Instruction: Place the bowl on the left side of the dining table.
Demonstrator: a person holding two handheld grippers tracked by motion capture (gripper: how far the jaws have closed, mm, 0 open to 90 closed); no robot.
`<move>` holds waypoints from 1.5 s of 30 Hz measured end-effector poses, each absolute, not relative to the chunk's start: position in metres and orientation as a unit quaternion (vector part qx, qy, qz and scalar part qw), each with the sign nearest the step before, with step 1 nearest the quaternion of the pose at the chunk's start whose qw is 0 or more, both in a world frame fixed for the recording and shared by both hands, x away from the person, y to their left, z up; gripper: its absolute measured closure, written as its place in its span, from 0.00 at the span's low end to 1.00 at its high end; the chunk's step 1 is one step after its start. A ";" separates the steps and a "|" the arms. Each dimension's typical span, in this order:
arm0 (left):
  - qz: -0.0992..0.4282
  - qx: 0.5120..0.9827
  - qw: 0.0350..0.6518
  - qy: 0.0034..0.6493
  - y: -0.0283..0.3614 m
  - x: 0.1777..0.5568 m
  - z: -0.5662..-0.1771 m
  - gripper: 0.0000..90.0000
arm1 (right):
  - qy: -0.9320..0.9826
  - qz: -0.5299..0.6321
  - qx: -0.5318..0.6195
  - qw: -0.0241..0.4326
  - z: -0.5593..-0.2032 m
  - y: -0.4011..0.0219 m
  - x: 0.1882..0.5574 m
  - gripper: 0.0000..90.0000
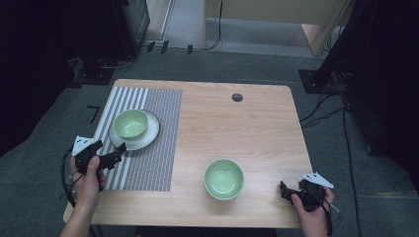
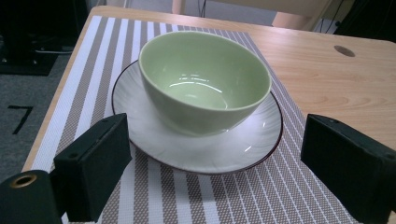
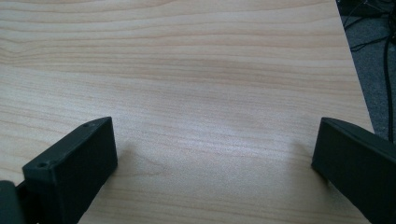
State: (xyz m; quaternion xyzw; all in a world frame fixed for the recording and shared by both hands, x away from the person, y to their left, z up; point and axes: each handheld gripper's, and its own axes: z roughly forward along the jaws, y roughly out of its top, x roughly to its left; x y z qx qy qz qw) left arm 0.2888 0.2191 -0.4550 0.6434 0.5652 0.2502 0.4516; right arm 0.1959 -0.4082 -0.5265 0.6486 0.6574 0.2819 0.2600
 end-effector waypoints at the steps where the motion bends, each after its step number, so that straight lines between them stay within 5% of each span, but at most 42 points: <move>1: 0.252 0.642 0.452 0.566 0.219 0.288 -0.456 0.09 | 0.657 0.282 0.649 0.260 -0.527 -0.408 0.196 0.00; 45: 0.266 0.658 0.397 0.582 0.268 0.242 -0.513 0.09 | 0.656 0.281 0.650 0.261 -0.527 -0.408 0.196 0.00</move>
